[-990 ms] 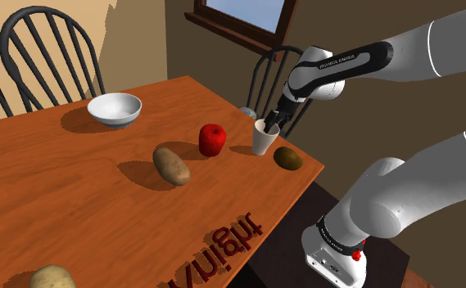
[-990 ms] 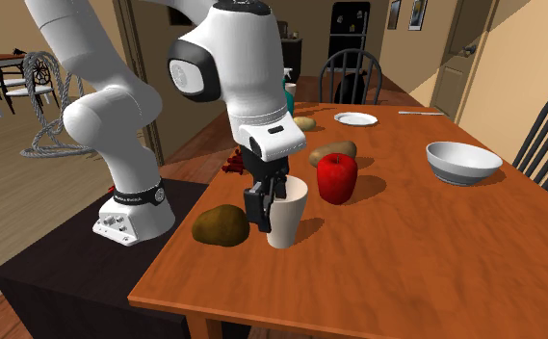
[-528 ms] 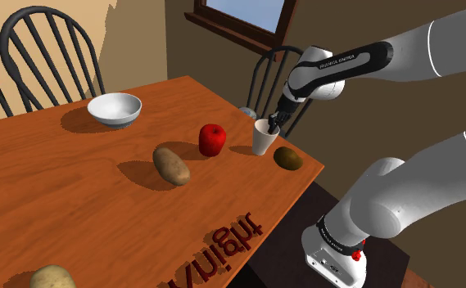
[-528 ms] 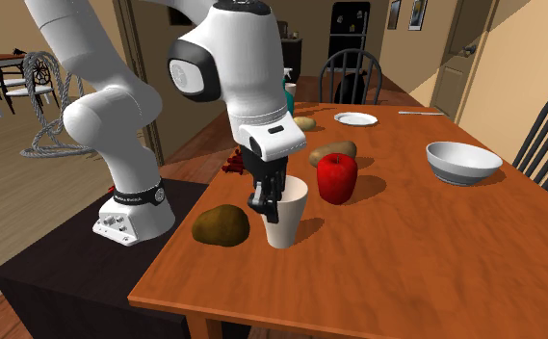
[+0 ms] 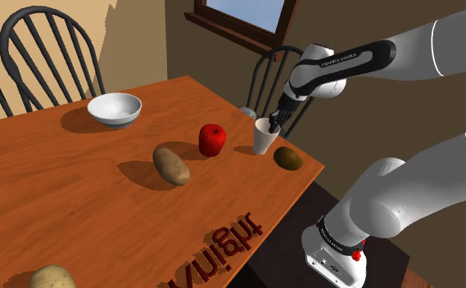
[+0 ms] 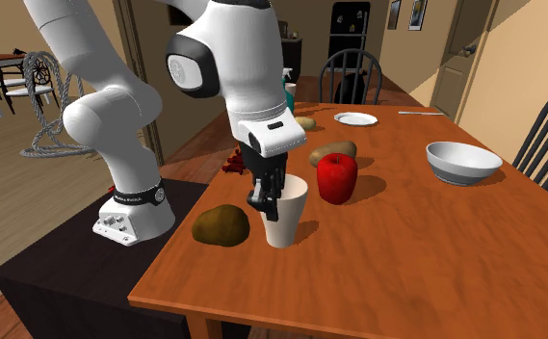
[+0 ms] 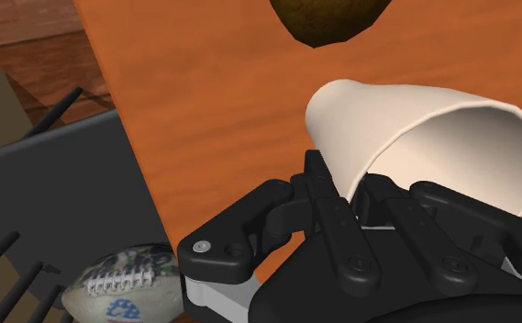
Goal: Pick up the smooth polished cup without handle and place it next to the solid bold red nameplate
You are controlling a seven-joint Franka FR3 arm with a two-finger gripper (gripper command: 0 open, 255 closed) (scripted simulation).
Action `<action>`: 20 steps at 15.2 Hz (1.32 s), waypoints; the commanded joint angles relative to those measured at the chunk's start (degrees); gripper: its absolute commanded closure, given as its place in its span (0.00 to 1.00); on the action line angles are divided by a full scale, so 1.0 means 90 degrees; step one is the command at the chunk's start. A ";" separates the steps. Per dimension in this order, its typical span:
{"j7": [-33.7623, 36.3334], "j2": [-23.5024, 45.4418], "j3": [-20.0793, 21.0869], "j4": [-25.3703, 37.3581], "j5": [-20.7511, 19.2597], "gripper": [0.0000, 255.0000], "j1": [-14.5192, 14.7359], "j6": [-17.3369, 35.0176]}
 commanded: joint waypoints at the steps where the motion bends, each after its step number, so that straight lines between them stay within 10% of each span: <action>1: 0.0079 -0.0111 0.0051 0.0070 -0.0043 1.00 -0.0016 -0.0174; 20: 0.0470 -0.0889 0.0360 0.1135 -0.0246 1.00 -0.0125 -0.1977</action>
